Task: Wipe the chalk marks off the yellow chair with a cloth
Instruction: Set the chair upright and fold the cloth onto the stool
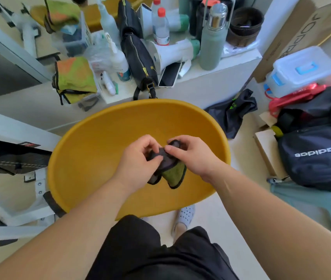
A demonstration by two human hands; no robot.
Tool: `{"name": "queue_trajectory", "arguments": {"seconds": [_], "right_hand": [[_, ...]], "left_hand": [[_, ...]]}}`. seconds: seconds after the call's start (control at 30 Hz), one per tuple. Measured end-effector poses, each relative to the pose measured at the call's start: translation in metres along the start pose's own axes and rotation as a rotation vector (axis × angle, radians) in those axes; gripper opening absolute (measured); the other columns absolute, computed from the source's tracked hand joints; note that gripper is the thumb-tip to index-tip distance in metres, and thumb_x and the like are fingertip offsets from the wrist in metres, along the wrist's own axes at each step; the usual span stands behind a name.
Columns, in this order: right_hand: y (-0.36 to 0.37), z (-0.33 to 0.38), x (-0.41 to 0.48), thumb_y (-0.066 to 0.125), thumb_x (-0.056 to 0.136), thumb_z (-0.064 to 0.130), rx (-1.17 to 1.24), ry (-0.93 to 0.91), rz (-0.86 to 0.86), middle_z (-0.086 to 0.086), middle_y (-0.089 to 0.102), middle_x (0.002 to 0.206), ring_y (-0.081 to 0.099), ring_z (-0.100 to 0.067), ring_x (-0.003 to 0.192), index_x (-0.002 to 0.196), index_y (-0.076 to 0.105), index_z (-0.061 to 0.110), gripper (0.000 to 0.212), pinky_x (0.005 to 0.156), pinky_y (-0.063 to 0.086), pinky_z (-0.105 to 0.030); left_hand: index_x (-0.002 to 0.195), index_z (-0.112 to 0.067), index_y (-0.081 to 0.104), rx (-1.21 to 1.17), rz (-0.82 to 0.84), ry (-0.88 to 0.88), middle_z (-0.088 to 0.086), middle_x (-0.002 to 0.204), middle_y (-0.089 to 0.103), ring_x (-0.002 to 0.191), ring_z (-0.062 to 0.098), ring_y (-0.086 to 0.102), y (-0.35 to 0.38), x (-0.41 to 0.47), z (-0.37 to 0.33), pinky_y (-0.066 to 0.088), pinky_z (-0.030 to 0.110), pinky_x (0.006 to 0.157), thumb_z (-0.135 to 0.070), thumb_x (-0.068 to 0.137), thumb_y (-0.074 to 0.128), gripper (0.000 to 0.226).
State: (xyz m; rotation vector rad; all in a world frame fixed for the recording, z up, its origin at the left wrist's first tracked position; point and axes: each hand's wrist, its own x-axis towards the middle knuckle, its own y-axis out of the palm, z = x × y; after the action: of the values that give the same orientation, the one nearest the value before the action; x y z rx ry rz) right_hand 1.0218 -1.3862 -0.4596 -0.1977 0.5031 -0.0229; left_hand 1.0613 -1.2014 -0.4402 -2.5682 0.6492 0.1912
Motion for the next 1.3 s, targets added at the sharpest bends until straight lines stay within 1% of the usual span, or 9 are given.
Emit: {"name": "queue_trajectory", "arguments": {"seconds": [0.1, 0.27, 0.37, 0.5, 0.63, 0.73, 0.93, 1.13, 1.3], "right_hand": [[-0.012, -0.005, -0.032, 0.076, 0.089, 0.041, -0.026, 0.034, -0.066, -0.004, 0.059, 0.072, 0.051, -0.013, 0.067, 0.079, 0.065, 0.007, 0.037, 0.065, 0.044, -0.035], [-0.009, 0.003, -0.079, 0.060, 0.098, 0.028, 0.269, 0.053, -0.198, -0.023, 0.064, 0.095, 0.064, -0.031, 0.093, 0.086, 0.059, 0.013, 0.019, 0.093, 0.056, -0.056], [-0.004, 0.017, -0.108, 0.059, 0.093, 0.026, 0.343, 0.068, -0.274, -0.027, 0.064, 0.099, 0.063, -0.044, 0.100, 0.093, 0.057, 0.002, 0.024, 0.089, 0.056, -0.056], [0.000, 0.028, -0.151, 0.062, 0.083, 0.026, 0.471, 0.073, -0.371, -0.027, 0.065, 0.101, 0.062, -0.044, 0.097, 0.100, 0.059, 0.000, 0.031, 0.084, 0.052, -0.050], [-0.005, 0.026, -0.202, 0.059, 0.092, 0.013, 0.721, -0.005, -0.511, -0.016, 0.063, 0.099, 0.060, -0.031, 0.096, 0.097, 0.061, 0.009, 0.007, 0.081, 0.050, -0.042], [-0.017, 0.011, -0.245, 0.062, 0.091, 0.014, 0.792, -0.061, -0.619, -0.015, 0.068, 0.105, 0.067, -0.030, 0.097, 0.102, 0.064, 0.011, 0.012, 0.077, 0.057, -0.043], [-0.045, -0.049, -0.330, 0.068, 0.093, 0.004, 0.672, 0.069, -0.811, -0.007, 0.069, 0.084, 0.068, -0.022, 0.080, 0.086, 0.062, 0.014, 0.014, 0.067, 0.056, -0.032], [-0.080, -0.144, -0.383, 0.070, 0.094, 0.027, 0.493, 0.295, -1.017, -0.021, 0.072, 0.090, 0.066, -0.024, 0.078, 0.091, 0.064, 0.005, 0.022, 0.074, 0.054, -0.042], [-0.128, -0.212, -0.436, 0.062, 0.096, 0.050, 0.407, 0.462, -0.907, -0.007, 0.057, 0.079, 0.052, -0.021, 0.073, 0.084, 0.059, 0.008, 0.044, 0.068, 0.040, -0.034]], "left_hand": [[0.083, -0.025, 0.055, -0.018, 0.046, -0.028, 0.008, 0.090, 0.067, 0.086, 0.031, 0.066, 0.003, -0.011, -0.013, 0.058, 0.053, 0.075, 0.003, 0.082, 0.071, 0.032], [0.111, -0.036, 0.061, -0.144, 0.226, -0.124, -0.007, 0.117, 0.063, 0.087, 0.016, 0.065, 0.014, -0.012, -0.021, 0.051, 0.028, 0.073, -0.011, 0.094, 0.065, 0.031], [0.134, -0.052, 0.049, -0.020, 0.414, -0.090, -0.009, 0.138, 0.050, 0.095, 0.016, 0.063, 0.018, -0.008, -0.014, 0.053, 0.033, 0.084, -0.010, 0.092, 0.061, 0.060], [0.152, -0.045, 0.031, 0.106, 0.590, -0.080, -0.015, 0.144, 0.034, 0.122, 0.013, 0.047, 0.023, -0.011, -0.017, 0.044, 0.034, 0.094, -0.025, 0.087, 0.077, 0.083], [0.134, -0.040, 0.055, 0.207, 0.714, 0.076, -0.004, 0.141, 0.046, 0.124, 0.016, 0.049, 0.047, -0.018, -0.023, 0.044, 0.037, 0.101, -0.041, 0.079, 0.082, 0.061], [0.109, -0.020, 0.068, 0.167, 0.826, 0.028, 0.015, 0.117, 0.068, 0.101, 0.020, 0.062, 0.074, -0.034, -0.034, 0.046, 0.039, 0.083, -0.045, 0.087, 0.072, 0.033], [0.124, -0.019, 0.064, -0.156, 0.905, -0.226, 0.000, 0.122, 0.072, 0.119, 0.020, 0.064, 0.127, -0.066, -0.078, 0.045, 0.047, 0.101, -0.017, 0.103, 0.042, 0.030], [0.108, -0.007, 0.058, -0.055, 0.752, -0.278, 0.016, 0.100, 0.061, 0.090, 0.027, 0.060, 0.228, -0.107, -0.130, 0.051, 0.033, 0.083, -0.001, 0.100, 0.035, 0.025], [0.100, -0.016, 0.062, 0.228, 0.758, -0.068, 0.011, 0.099, 0.064, 0.099, 0.030, 0.060, 0.307, -0.136, -0.147, 0.049, 0.043, 0.091, -0.015, 0.102, 0.037, 0.025]]}}
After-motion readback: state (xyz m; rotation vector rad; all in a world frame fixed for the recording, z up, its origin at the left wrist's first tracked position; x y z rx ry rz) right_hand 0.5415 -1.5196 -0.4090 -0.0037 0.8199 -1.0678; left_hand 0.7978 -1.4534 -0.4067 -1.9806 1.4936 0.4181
